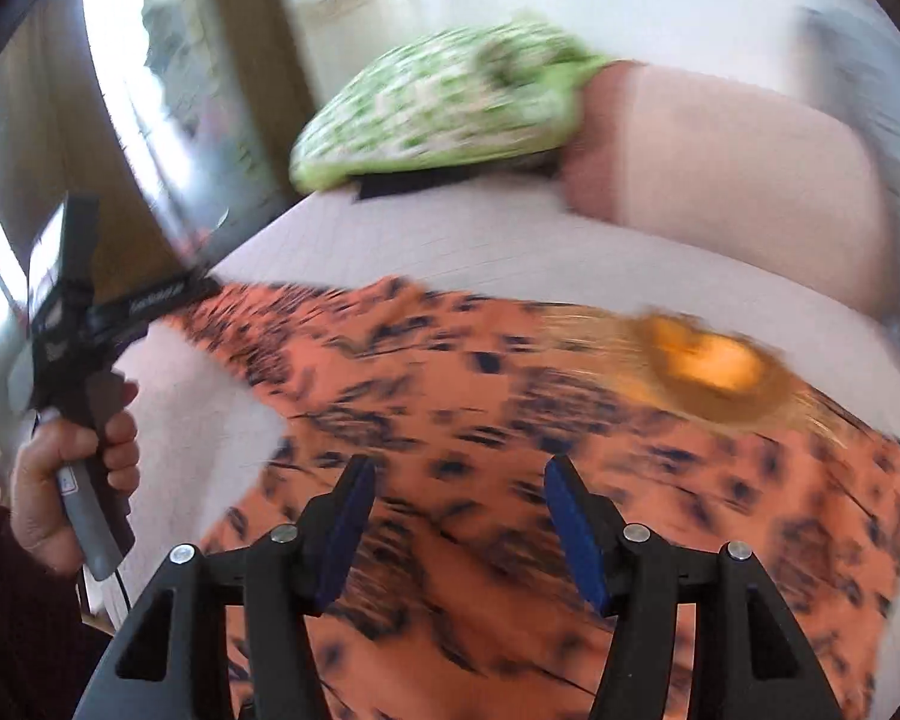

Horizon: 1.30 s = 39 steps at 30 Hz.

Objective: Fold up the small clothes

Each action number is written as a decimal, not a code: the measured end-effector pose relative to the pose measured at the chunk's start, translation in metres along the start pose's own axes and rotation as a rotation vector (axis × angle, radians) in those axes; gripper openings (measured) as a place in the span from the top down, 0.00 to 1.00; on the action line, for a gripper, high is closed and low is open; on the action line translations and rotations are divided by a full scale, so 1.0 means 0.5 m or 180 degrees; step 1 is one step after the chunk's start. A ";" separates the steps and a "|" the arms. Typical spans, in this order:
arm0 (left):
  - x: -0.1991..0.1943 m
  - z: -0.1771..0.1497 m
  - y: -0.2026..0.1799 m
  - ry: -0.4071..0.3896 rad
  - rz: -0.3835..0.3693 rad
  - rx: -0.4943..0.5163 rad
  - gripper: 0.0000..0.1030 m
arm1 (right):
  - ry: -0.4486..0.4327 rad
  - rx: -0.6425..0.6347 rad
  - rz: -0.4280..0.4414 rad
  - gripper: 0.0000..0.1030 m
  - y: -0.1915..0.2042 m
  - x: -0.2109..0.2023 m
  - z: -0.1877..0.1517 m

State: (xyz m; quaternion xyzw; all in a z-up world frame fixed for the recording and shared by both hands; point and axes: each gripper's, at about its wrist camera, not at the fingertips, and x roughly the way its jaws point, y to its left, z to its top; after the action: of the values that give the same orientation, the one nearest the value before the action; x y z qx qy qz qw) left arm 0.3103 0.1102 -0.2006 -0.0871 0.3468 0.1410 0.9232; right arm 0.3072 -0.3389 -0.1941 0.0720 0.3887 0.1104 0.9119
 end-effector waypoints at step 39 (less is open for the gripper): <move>0.087 -0.089 -0.186 0.0568 0.0217 0.1041 0.09 | 0.0110 0.1036 -0.0842 0.85 -0.381 0.087 0.138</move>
State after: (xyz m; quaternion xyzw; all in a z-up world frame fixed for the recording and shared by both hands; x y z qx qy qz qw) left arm 0.3441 0.0196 -0.2567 0.0638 0.4483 0.1057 0.8853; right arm 0.4141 -0.5149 -0.2180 0.1649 0.4231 -0.0733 0.8879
